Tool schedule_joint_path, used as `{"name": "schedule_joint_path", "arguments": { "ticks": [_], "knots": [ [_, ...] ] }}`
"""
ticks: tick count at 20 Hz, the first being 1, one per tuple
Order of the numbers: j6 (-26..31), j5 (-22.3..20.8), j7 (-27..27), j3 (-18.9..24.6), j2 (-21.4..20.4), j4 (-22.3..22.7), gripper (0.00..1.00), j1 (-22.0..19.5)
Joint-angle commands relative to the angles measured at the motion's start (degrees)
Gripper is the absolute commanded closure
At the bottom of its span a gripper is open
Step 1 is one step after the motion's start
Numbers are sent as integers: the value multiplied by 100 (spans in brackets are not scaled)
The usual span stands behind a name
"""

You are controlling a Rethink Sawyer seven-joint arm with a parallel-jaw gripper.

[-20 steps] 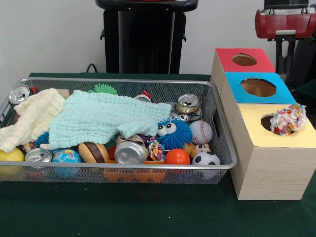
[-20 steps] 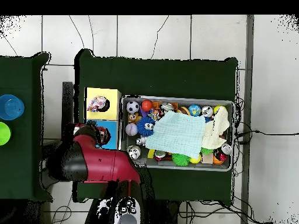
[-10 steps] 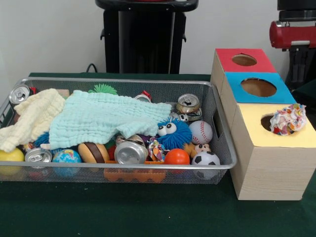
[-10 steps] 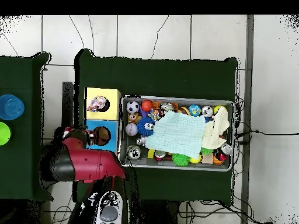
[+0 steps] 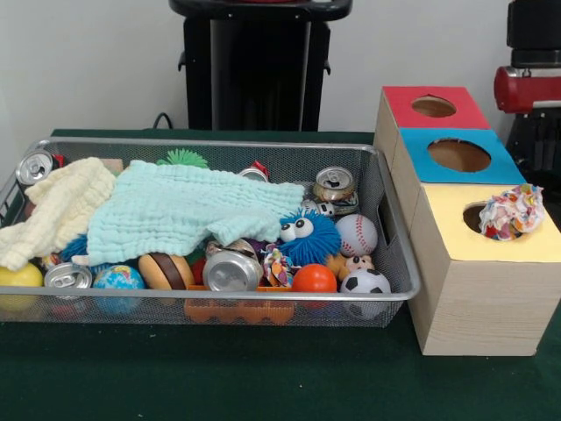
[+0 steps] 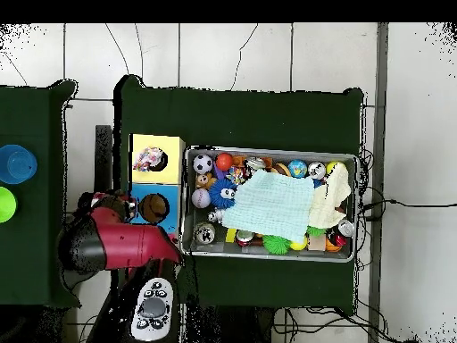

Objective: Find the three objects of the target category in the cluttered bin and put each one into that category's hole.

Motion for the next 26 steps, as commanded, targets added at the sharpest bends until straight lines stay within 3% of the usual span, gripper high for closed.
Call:
{"name": "schedule_joint_path", "arguments": {
  "ticks": [1,5,11,17,26],
  "knots": [
    [-543,402,1315,-51,653,-534,100,75],
    [-718,487,1276,-68,895,-689,100,93],
    [-609,614,1276,-98,816,-684,100,155],
    [-1025,598,1389,-28,1028,-677,100,108],
    [-1743,-89,1587,487,663,205,100,-534]
  ]
}}
